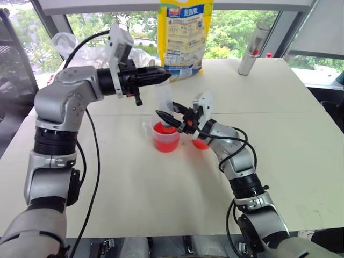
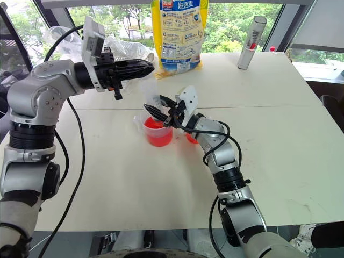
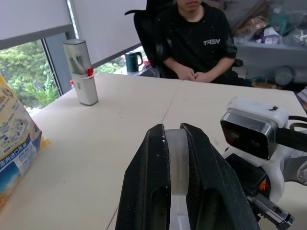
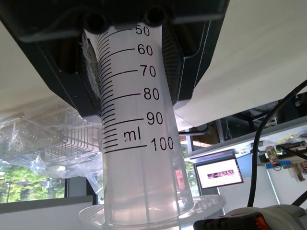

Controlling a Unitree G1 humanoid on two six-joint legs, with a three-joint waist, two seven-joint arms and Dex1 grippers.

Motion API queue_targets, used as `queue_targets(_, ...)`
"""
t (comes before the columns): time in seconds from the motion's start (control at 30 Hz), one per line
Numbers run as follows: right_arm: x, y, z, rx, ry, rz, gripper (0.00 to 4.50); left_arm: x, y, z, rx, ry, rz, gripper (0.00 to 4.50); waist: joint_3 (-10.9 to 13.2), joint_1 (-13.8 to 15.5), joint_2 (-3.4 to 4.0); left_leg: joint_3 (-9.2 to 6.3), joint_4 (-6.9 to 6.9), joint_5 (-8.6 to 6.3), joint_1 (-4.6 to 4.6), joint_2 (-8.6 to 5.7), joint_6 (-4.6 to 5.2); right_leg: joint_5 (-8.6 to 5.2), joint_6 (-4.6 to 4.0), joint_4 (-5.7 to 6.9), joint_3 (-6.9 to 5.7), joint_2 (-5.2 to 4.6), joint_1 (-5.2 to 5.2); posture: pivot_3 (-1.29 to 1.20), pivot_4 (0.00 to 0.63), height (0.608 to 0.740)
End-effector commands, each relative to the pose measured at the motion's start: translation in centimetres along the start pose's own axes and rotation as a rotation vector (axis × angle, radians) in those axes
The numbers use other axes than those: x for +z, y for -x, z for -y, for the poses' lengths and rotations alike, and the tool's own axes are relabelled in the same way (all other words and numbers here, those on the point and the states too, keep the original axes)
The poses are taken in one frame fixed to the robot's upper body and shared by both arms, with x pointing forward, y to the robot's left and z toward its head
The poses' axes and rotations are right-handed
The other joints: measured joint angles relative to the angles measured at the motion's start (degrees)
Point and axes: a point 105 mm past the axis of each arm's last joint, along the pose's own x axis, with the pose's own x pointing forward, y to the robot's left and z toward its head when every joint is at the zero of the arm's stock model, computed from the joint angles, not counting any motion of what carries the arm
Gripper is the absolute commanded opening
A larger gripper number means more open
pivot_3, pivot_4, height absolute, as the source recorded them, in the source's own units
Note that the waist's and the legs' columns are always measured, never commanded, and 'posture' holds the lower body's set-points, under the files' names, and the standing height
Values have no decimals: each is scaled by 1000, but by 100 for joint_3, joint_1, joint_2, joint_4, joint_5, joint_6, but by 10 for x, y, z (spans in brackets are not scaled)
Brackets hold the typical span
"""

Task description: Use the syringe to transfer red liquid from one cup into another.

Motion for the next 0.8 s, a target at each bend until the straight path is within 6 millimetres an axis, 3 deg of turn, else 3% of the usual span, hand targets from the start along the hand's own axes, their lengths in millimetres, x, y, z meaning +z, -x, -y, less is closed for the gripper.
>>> queue_targets(0.03,-17,-2,-24,112,-17,-61,1365,63,22,-14,125,-220,135,23,0,-1,0,0,0,0,0,0,0,0,0,0,0,0,0,0,150,740)
queue_targets(0.8,-11,-3,-23,114,-5,-49,1365,59,22,-14,124,-214,129,23,0,0,0,0,0,0,0,0,0,0,0,0,0,0,0,0,150,740)
